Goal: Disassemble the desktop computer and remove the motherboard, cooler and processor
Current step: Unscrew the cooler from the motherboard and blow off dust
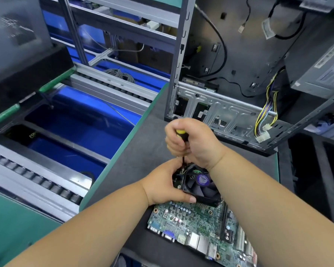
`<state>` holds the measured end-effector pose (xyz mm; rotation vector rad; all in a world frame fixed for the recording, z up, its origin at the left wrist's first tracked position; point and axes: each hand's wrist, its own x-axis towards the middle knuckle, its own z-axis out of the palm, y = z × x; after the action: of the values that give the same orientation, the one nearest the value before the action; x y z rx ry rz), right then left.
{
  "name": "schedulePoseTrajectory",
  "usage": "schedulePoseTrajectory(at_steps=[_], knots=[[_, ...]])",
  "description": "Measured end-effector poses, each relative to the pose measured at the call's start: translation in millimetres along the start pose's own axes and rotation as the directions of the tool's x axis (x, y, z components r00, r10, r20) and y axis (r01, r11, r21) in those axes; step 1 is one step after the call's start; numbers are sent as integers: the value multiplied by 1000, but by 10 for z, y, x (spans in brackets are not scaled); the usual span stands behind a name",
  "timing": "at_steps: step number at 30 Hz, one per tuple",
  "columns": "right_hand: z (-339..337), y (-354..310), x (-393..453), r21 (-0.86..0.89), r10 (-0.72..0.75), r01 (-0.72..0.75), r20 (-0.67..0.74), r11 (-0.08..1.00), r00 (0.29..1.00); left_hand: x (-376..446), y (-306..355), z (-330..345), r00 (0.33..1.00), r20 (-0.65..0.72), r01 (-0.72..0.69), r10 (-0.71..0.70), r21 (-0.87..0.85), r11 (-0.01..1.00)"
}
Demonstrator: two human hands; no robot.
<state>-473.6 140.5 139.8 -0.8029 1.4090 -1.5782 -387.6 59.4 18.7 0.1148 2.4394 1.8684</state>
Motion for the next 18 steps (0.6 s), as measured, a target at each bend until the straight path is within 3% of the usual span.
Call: schedulePoseTrajectory(at_steps=[3,5,7,9,11,14,16,18], knots=[[0,15,-49,-9,-15,13,-293,1000,956,3,27,-3,1000,4,-28,28,-12,1000],[25,55,-153,-45,-49,29,-527,999,849,16,12,-2,999,5,-47,47,-3,999],[76,111,-205,-100,-111,57,-710,993,696,30,-11,8,998,1,-63,63,20,998],[165,159,-208,-107,-140,91,-805,990,577,32,-17,14,997,-9,-70,70,37,997],[295,204,-216,-106,-179,164,-827,981,533,37,-12,18,998,-13,-56,57,40,998],[370,257,-242,-205,-311,243,-755,948,577,44,-6,23,999,-28,-44,45,56,997],[241,202,-208,-124,-259,242,-689,962,676,38,-36,9,998,-33,-44,46,56,997],[20,115,-175,62,-135,209,-579,976,804,31,-71,-11,999,-14,-38,38,26,999]])
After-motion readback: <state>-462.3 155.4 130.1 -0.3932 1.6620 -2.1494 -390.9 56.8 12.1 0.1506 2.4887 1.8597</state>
